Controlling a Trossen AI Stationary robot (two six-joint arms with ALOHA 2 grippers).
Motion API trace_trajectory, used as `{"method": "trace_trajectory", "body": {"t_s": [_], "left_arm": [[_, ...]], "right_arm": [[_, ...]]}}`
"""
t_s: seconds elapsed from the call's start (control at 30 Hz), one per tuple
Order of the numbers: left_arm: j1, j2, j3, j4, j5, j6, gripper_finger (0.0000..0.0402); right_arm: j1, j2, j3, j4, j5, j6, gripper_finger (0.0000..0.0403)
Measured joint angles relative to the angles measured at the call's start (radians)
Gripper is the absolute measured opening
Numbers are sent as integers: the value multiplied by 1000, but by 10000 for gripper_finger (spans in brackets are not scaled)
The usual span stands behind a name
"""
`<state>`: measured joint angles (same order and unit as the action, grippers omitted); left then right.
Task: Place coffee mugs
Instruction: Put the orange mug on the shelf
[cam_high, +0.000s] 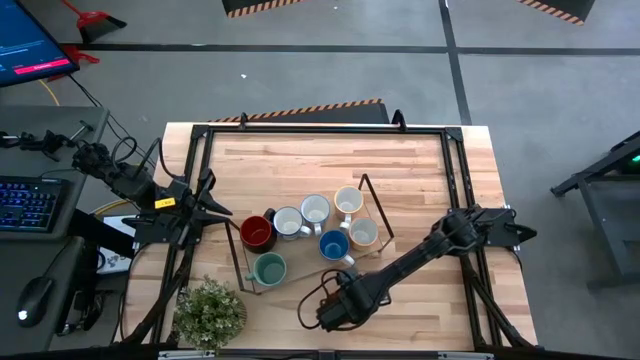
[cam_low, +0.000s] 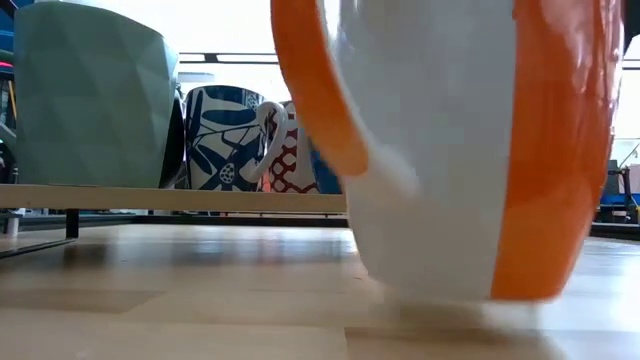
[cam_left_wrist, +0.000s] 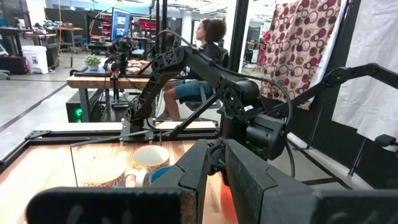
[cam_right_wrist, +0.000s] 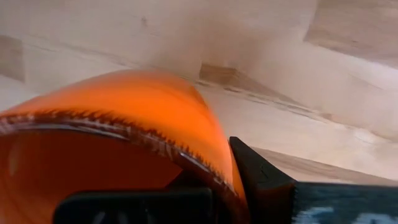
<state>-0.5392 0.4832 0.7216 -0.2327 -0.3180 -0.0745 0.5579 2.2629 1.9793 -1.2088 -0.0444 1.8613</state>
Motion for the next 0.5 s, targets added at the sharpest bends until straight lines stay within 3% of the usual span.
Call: {"method": "trace_trajectory", "body": {"t_s": [0.5], "left_arm": [[0, 0, 0, -10, 2, 0, 46]], "right_arm": [[-8, 13, 0, 46, -11, -3, 14]]}}
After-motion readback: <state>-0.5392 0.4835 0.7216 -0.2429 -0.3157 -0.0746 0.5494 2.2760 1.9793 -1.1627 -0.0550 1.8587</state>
